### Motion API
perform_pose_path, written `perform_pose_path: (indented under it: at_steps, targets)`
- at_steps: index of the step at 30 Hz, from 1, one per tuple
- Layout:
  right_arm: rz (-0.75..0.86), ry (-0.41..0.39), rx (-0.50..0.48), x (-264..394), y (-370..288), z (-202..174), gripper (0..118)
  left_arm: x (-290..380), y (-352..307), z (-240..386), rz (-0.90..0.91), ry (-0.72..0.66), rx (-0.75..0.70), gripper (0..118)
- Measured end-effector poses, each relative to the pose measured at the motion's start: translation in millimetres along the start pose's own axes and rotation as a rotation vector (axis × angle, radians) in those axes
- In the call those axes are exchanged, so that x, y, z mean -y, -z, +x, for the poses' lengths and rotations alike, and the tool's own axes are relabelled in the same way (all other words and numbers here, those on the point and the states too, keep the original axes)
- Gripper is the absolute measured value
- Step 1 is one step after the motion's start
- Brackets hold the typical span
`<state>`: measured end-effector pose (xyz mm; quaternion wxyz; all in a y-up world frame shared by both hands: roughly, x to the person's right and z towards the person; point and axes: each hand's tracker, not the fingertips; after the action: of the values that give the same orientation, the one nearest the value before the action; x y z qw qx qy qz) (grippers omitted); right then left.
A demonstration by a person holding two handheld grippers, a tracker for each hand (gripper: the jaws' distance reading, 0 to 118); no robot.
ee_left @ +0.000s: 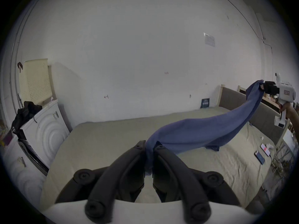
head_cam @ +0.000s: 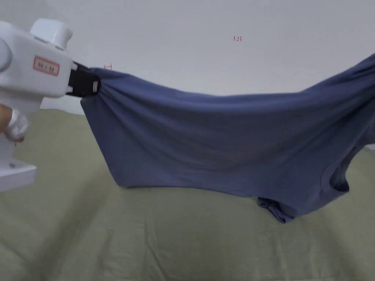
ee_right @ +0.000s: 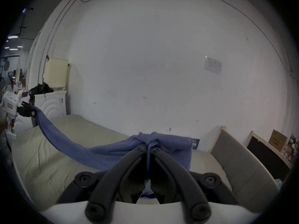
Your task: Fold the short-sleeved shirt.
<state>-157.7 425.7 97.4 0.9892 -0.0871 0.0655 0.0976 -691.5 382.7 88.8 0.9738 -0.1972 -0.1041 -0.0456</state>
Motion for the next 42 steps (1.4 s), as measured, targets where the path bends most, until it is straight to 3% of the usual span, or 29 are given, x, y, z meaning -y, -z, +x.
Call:
perform_pose_path:
  at_steps: [9,15,25,35,36,37,38,39,40,41,42]
  targets:
    - [-0.08,-0.006,-0.042,63.1,-111.4,-28.1,3,82.9,-71.4,-6.4,-0.076,0.064,0.052,9]
    - [-0.145,0.019,-0.085,116.4,-169.9,-46.9,3,152.3,-125.9,-2.6,-0.099,0.028,0.067,9]
    - [-0.391,0.141,-0.121,244.4,-221.4,-69.5,3,281.5,-152.3,12.5,-0.33,-0.067,0.108,9]
    - [-0.582,0.253,-0.039,321.9,-234.2,-79.8,4,350.2,-148.9,23.7,-0.477,-0.171,0.151,9]
    - [-0.606,0.266,-0.05,326.2,-233.9,-77.5,4,352.3,-148.4,23.8,-0.482,-0.191,0.155,12]
    - [-0.645,0.281,-0.033,328.0,-233.3,-78.5,6,351.9,-148.9,26.3,-0.506,-0.215,0.152,26]
    - [-0.667,0.286,-0.012,328.6,-232.8,-79.1,13,352.8,-148.4,27.0,-0.523,-0.229,0.123,50]
    - [-0.677,0.289,-0.007,328.3,-233.3,-77.4,36,353.4,-148.6,26.4,-0.538,-0.259,0.107,80]
    - [-0.672,0.296,0.005,326.7,-235.6,-75.0,62,350.0,-152.8,25.6,-0.535,-0.281,0.11,87]
    - [-0.665,0.315,0.004,323.3,-238.6,-73.9,87,345.5,-158.6,24.2,-0.511,-0.298,0.109,87]
    - [-0.62,0.351,-0.003,316.3,-244.0,-72.1,96,339.4,-165.1,23.5,-0.482,-0.31,0.111,87]
